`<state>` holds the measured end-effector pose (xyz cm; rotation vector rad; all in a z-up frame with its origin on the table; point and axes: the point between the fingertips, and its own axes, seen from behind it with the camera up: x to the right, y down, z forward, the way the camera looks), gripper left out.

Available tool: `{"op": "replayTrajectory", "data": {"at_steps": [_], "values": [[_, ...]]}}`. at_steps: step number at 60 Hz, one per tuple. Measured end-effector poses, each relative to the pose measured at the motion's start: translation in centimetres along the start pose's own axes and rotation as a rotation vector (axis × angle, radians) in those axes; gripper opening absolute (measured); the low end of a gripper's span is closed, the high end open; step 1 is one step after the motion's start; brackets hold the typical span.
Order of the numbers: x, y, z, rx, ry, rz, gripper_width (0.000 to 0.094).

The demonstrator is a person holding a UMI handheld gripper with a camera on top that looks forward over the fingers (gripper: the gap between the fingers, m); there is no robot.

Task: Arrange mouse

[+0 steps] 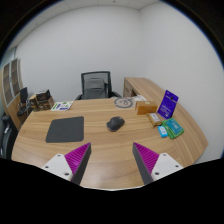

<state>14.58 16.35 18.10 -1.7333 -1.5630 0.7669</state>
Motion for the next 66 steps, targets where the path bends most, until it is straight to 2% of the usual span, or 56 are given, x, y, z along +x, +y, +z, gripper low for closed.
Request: {"op": "replayTrajectory", "data": {"at_steps": [16,66], "values": [[0.5,0.5,4.7,0.000,-0.013,-0.002,0.0849],[1.0,-0.1,26.9,-0.071,0.028,-0.033,0.0848]]}}
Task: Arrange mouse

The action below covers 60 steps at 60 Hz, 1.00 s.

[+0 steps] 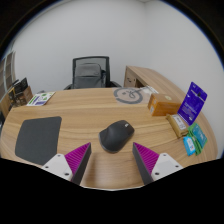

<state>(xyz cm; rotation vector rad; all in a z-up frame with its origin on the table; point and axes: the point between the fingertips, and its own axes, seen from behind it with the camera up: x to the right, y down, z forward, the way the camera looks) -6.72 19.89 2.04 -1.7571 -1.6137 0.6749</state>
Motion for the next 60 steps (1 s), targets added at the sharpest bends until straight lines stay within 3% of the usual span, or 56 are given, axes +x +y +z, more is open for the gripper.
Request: {"op": "replayTrajectory", "data": {"at_steps": [60], "values": [[-1.5,-5.0,9.5,-0.021,-0.005,-0.036,0.0856]]}}
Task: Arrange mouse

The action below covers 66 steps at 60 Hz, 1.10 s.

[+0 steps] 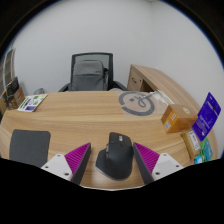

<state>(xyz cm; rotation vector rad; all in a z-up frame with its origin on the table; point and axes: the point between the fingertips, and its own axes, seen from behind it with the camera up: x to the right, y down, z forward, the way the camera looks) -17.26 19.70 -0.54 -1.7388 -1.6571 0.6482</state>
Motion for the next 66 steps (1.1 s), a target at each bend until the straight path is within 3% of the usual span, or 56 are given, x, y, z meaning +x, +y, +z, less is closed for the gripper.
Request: {"op": "replayTrajectory", "data": {"at_steps": [18,21,23,27,37,52,66], "values": [[-0.2,-0.2,1.5,-0.014,-0.003,0.023,0.0822],[0.2,-0.4,1.6,-0.007,0.007,0.030,0.0729],[0.7,-0.4,1.6,-0.006,0.021,0.041,0.0538],[0.6,-0.4,1.6,-0.006,0.005,0.079,0.0500],[0.7,-0.5,1.7,-0.023,0.005,0.105,0.0280],[1.0,-2.0,-1.0,-0.025,0.049,0.121,0.0250],[-3.7,-10.8,-9.9,0.097,0.009,0.117,0.0251]]}}
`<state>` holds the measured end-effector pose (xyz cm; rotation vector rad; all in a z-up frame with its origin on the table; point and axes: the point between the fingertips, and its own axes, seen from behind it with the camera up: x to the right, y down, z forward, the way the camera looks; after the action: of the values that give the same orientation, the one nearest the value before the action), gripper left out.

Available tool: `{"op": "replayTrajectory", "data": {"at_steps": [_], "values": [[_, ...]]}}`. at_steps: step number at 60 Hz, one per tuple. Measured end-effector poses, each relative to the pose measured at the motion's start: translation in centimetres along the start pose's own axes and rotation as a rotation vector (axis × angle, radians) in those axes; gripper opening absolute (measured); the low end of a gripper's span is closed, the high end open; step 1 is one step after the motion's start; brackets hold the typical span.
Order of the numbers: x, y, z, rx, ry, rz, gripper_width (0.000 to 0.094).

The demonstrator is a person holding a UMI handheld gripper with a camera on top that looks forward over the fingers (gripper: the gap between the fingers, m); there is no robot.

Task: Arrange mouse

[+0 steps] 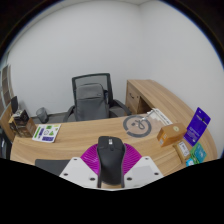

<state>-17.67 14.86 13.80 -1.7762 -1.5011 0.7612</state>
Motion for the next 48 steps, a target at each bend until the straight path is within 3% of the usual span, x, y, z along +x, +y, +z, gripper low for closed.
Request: {"op": "replayTrajectory", "data": {"at_steps": [10,19,38,43,48], "values": [[-9.4,-1.1,-4.1,0.021,-0.118,-0.010,0.0251],[-17.2,3.6,-4.4,-0.031,-0.199,-0.030,0.0251],[-22.4,17.8,-0.8,-0.177,-0.208,-0.128,0.0279],[-22.6,18.5,-0.5,-0.162,-0.203,-0.139,0.0285],[-22.7,18.6,-0.6,-0.160,-0.204,-0.153,0.0387]]}}
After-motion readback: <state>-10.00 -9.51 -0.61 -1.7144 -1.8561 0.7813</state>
